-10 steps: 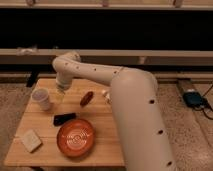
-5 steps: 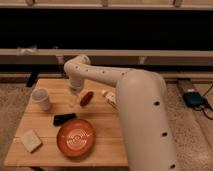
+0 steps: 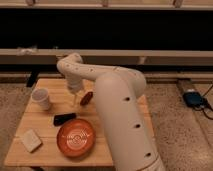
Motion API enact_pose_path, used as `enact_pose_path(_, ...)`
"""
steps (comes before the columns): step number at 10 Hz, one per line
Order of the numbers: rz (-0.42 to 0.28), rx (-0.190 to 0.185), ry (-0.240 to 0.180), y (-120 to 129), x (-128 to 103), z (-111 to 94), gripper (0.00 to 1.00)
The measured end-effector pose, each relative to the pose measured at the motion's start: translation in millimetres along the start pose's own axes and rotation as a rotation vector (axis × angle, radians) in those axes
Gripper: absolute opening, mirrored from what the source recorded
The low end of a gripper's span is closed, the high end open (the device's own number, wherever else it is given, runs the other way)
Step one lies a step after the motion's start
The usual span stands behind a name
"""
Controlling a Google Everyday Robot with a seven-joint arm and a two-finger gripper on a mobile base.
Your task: Drag the pepper across the table
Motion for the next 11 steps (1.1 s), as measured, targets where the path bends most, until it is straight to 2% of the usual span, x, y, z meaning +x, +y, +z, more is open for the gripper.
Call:
enact_pose_path(1, 0.079, 0.005, -0.028, 3, -4, 4, 0.8)
enact_pose_path(3, 0.146, -0.001, -0.038, 2, -9, 3, 0.8)
enact_pose_path(7, 0.351, -0.039, -0.022, 0, -33, -3, 0.8)
enact_pose_path(9, 0.413, -0.047, -0.023, -5, -41, -2, 0.8)
enact_pose_path(11, 0.507, -0.062, -0.02, -7, -52, 2, 0.8)
